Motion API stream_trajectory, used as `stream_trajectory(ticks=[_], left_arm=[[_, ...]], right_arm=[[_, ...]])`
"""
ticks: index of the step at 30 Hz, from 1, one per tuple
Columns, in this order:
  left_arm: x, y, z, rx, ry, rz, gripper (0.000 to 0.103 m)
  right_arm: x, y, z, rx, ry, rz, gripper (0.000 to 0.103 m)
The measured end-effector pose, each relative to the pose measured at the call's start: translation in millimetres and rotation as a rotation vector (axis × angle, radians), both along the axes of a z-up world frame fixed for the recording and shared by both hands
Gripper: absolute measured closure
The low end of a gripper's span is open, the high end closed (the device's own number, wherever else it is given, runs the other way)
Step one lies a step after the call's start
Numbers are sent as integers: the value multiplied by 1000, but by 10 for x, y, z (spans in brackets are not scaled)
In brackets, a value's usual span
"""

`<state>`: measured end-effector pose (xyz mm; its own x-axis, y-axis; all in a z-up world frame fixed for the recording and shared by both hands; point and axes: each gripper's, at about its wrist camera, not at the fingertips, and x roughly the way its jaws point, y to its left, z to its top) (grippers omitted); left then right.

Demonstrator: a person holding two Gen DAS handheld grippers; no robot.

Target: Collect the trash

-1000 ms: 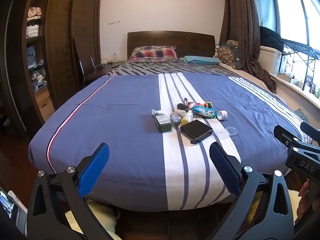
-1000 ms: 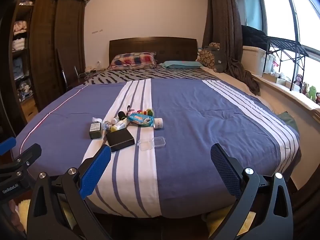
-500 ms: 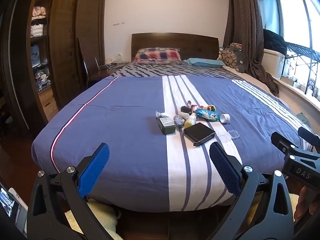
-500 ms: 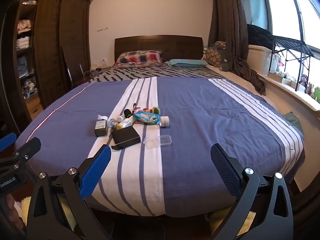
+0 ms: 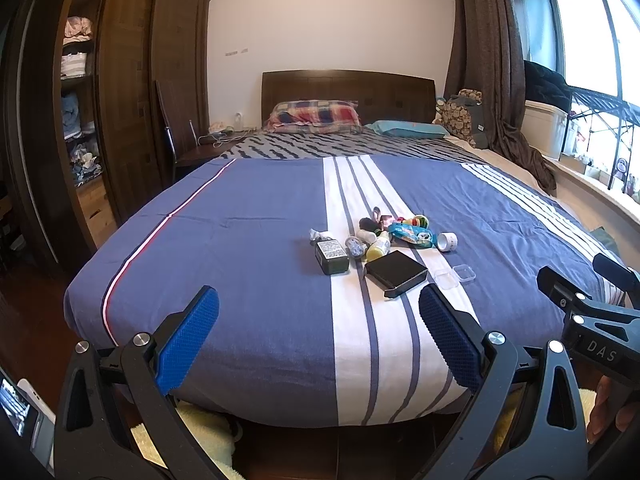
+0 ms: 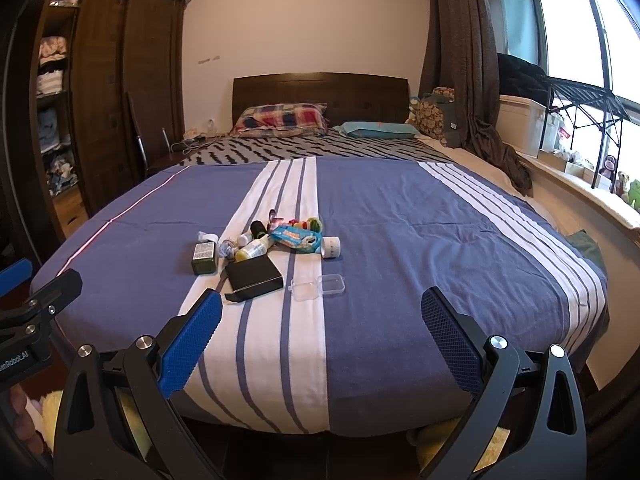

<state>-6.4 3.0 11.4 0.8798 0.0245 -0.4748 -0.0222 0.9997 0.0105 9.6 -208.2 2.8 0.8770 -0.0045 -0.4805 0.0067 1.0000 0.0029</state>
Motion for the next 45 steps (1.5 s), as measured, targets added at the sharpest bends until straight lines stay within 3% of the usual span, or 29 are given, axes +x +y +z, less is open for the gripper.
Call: stream_trajectory(ticks=[45], left_arm=[[-20, -54, 54, 10, -7, -3, 8]], right_arm=[[-23, -10, 17, 4, -7, -1, 3]])
